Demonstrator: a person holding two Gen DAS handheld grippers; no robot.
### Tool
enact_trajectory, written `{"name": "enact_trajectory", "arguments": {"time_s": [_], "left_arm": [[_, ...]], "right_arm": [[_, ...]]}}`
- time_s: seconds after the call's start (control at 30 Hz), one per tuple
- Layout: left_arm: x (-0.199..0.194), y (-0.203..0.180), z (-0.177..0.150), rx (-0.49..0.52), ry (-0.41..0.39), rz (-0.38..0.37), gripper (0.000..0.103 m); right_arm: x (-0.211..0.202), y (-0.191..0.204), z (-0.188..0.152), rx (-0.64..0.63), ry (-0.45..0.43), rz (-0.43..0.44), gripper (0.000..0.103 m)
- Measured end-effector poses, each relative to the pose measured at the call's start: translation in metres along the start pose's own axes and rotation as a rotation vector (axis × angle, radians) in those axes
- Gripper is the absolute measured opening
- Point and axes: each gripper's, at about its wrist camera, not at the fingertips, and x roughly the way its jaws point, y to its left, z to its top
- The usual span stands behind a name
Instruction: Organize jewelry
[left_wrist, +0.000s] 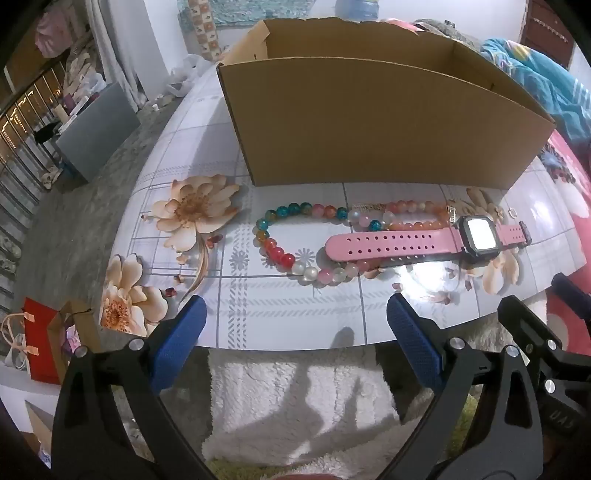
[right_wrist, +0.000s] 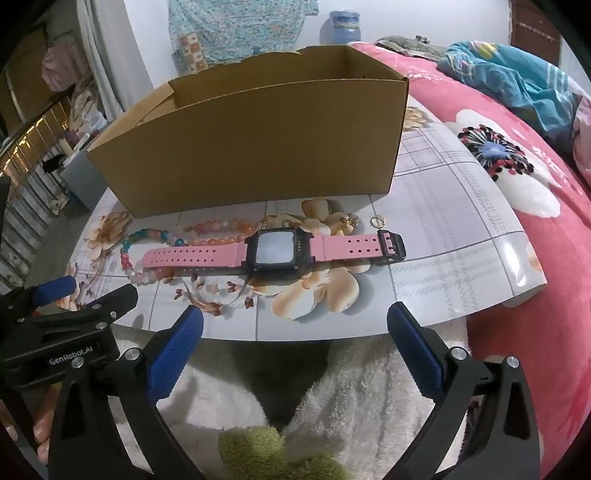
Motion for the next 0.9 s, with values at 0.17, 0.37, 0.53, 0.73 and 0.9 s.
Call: {"name": "enact_trajectory", "arguments": {"time_s": [0.17,0.37,0.53,0.73,0.9], "left_arm": [[0.0005,-0.0011,0.0015,0.001,-0.004,-0.003,0.095],[0.0027,-0.0019,0.0038,-0.002,-0.007,-0.002,0.095],[-0.0011,-0.0025,-0.0014,0.002,-0.005,-0.004,0.095],[-0.0019,-0.0032,-0.0027,0.000,-0.005,-0.006,0.095],[-0.0015,-0.0041,-0.0033,0.000,-0.005,-0.006,0.095]], "right_arm": [[-0.0016,-0.0018,0.0007,0.002,0.000,0.000,0.097],[-0.0023,-0.0034,0.0007,0.007,-0.009,0.004,0.097],[-0.0004,-0.0029,0.0013,0.008,-0.009,0.003,0.097],[0.0000,-0.0026,0.0009,0.012,-0.009,0.000,0.097],[0.0000,-0.0026,0.0003,0.011,-0.009,0.001,0.097]]}}
